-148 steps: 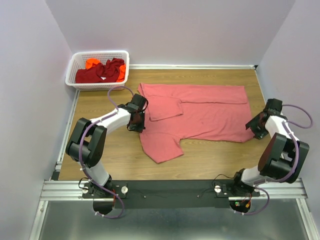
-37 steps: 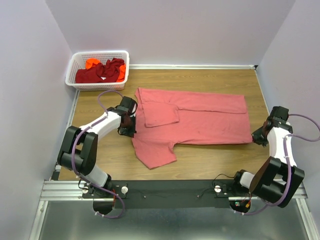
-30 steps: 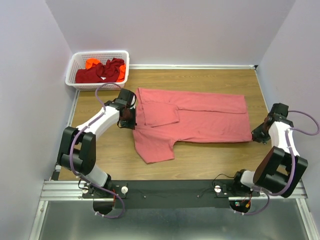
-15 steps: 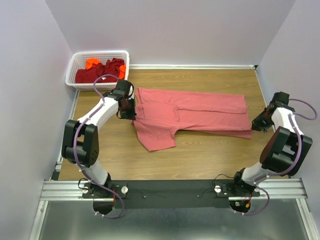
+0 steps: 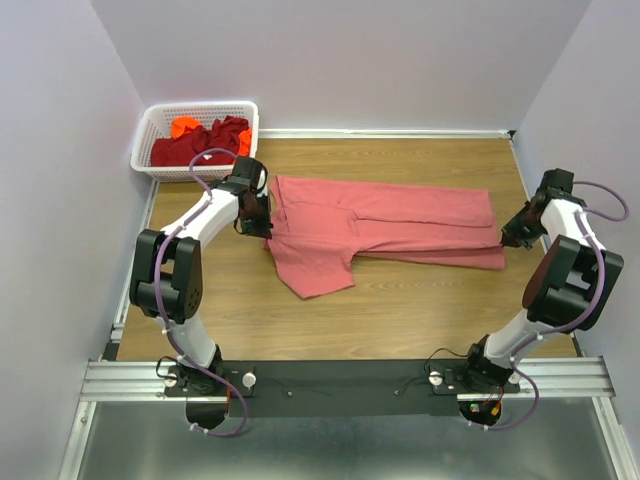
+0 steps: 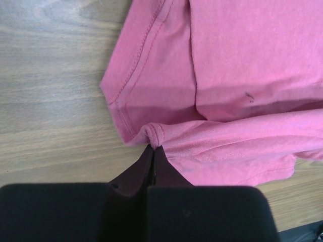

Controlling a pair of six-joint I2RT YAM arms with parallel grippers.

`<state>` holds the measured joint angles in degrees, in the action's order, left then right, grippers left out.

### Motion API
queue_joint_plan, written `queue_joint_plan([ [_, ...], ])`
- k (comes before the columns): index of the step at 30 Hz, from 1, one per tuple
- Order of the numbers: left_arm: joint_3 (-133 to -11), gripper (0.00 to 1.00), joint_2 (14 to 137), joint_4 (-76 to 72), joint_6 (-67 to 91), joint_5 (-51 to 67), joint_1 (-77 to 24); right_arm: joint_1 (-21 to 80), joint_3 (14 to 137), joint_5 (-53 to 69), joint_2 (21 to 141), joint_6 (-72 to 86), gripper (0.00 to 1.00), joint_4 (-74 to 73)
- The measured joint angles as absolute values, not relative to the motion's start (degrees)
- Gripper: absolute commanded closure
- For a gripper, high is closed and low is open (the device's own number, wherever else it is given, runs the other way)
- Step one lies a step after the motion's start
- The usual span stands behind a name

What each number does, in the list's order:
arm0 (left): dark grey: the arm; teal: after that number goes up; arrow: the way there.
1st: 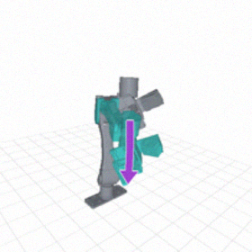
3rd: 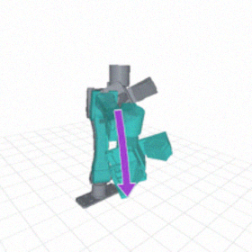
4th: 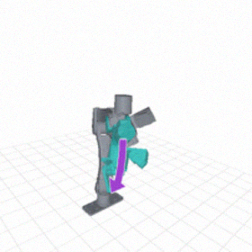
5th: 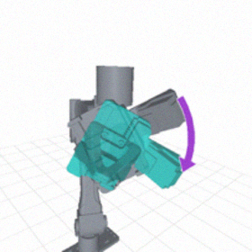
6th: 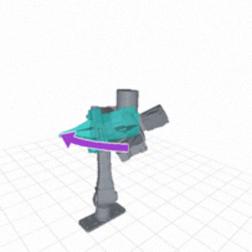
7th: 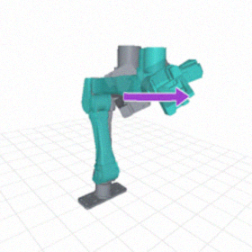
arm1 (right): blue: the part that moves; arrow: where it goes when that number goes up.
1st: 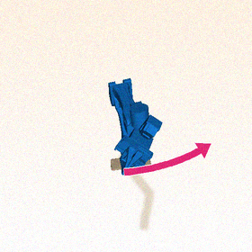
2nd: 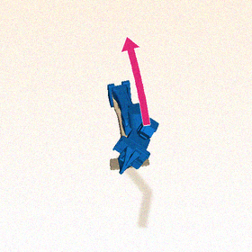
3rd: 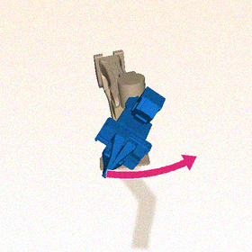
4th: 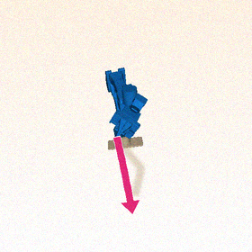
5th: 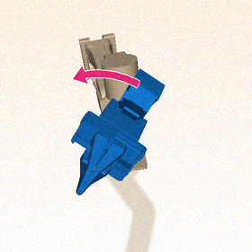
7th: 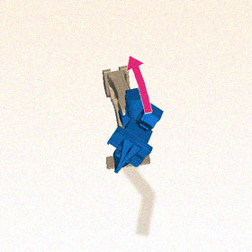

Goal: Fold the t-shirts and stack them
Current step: Fold the tshirt

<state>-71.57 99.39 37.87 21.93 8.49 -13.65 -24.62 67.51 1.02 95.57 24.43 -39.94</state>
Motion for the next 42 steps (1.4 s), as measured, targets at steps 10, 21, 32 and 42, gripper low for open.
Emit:
queue_joint_plan([
  [10,-75.00,1.00,102.17,37.69,21.89,8.43,-13.21,-22.61,69.30,0.73,99.48,24.43,0.99,-38.61],
  [21,-75.48,1.00,104.29,37.01,21.93,8.01,-13.19,-22.44,69.25,-1.45,101.75,25.43,0.96,-36.32],
  [32,-75.48,0.75,104.97,35.22,22.61,6.72,-13.17,-22.44,69.23,-1.65,103.39,25.91,0.76,-34.30],
  [42,-75.53,0.13,104.22,33.93,23.29,6.04,-13.08,-21.34,69.23,-0.25,102.61,25.78,0.26,-32.62],
])
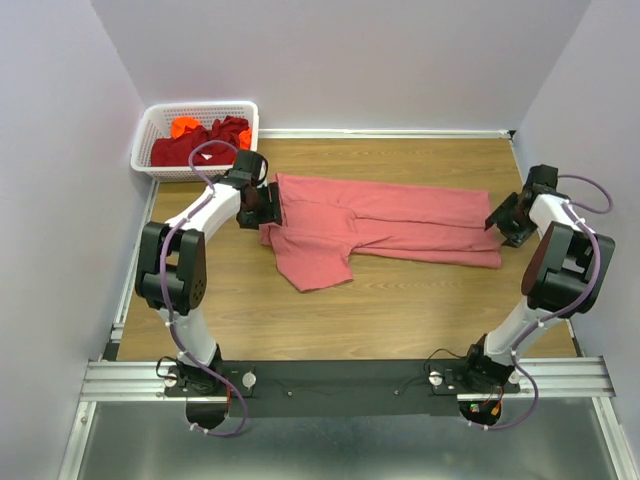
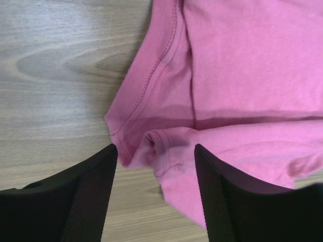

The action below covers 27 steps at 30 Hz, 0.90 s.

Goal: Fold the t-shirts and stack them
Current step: Fold the tshirt

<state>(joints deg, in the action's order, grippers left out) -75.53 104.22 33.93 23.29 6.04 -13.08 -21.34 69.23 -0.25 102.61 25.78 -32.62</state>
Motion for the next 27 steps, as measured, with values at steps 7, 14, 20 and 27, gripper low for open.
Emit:
queue_joint_plan([
  [7,-68.93,0.13,91.05,31.18,23.59,6.11,-13.96,-12.47,65.56,4.01,92.14,24.53,0.22,-30.30],
  [14,-55.44,0.22,81.71,28.10,24.08,7.16,-18.72,4.91,54.37,16.47,83.92,26.81,0.29,-19.07],
  [20,-48.71,0.27,81.84,28.42,25.06,8.19,-21.41,17.37,47.35,23.11,88.77,31.77,0.45,-9.32],
  [27,-48.16,0.32,84.33,26.76,25.80,8.95,-24.64,23.90,46.11,26.92,95.44,36.60,0.45,0.16],
])
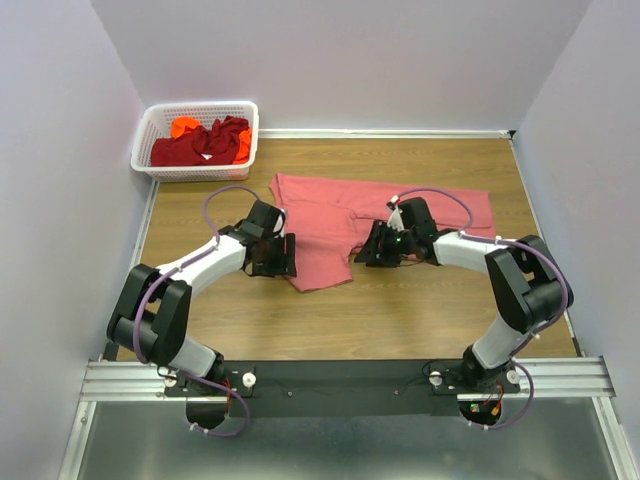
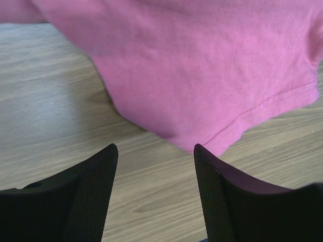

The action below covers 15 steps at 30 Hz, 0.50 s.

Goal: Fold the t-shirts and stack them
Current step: Fold the tshirt

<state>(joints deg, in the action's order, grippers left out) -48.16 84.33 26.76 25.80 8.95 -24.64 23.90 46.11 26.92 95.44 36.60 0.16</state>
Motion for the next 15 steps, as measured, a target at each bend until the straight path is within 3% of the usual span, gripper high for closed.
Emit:
queue_joint_plan([
  [10,-48.36,0.41,89.06,23.97,28.05,9.72,-25.91,29.80,46.78,29.50,100.60,39.55,0.48,5.02],
  [14,-49.74,0.51,90.80,23.00,28.77,9.80,-26.76,30.26,47.13,30.13,101.80,40.07,0.58,5.93],
  [15,-50.17,0.58,91.37,22.76,28.88,9.82,-26.94,30.30,47.27,30.41,102.15,40.07,0.64,6.11],
])
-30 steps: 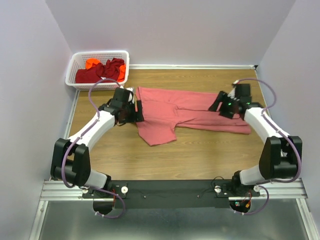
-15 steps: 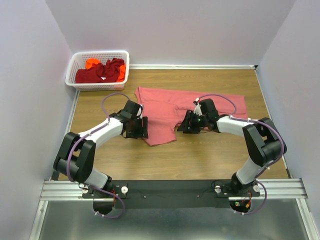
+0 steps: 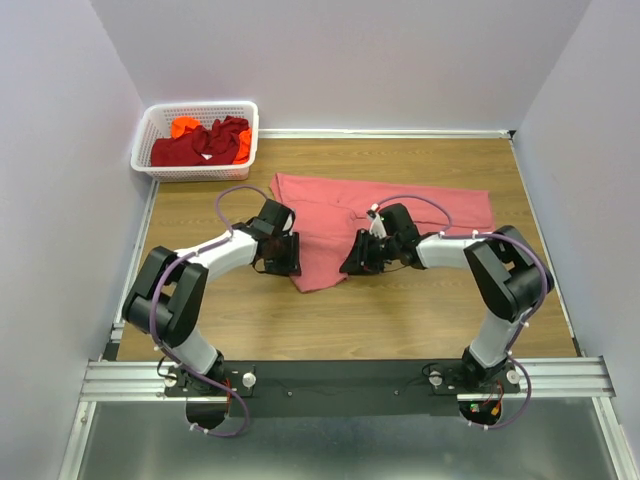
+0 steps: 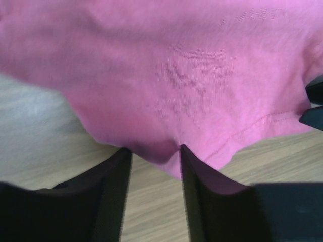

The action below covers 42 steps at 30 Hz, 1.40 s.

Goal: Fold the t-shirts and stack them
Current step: Fold the tshirt

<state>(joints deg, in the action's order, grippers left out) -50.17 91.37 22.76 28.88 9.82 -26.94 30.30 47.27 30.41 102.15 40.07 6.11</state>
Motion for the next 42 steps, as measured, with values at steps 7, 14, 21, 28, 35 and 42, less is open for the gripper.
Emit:
queue_joint_plan([
  [7,-52.16,1.00,93.97,22.33,29.32,9.89,-27.62,30.46,47.79,30.55,103.39,39.81,0.97,5.72],
  [14,-60.05,1.00,94.78,26.39,28.75,6.81,-27.68,30.46,53.21,29.52,103.39,39.00,0.99,2.76],
  [21,-78.00,1.00,100.75,27.31,24.69,-1.39,-27.55,29.58,64.60,26.76,104.33,38.94,0.99,0.91],
  [28,-88.33,1.00,110.61,27.68,20.97,-4.51,-26.26,25.26,70.85,24.77,109.73,38.94,0.99,-0.10],
  [35,-90.43,1.00,113.67,27.42,19.88,-4.29,-24.36,22.96,75.55,24.21,115.00,37.95,0.99,-1.63],
  [42,-90.43,1.00,115.24,25.43,20.03,-2.26,-22.44,21.34,78.76,24.14,117.08,36.32,0.95,-2.24],
])
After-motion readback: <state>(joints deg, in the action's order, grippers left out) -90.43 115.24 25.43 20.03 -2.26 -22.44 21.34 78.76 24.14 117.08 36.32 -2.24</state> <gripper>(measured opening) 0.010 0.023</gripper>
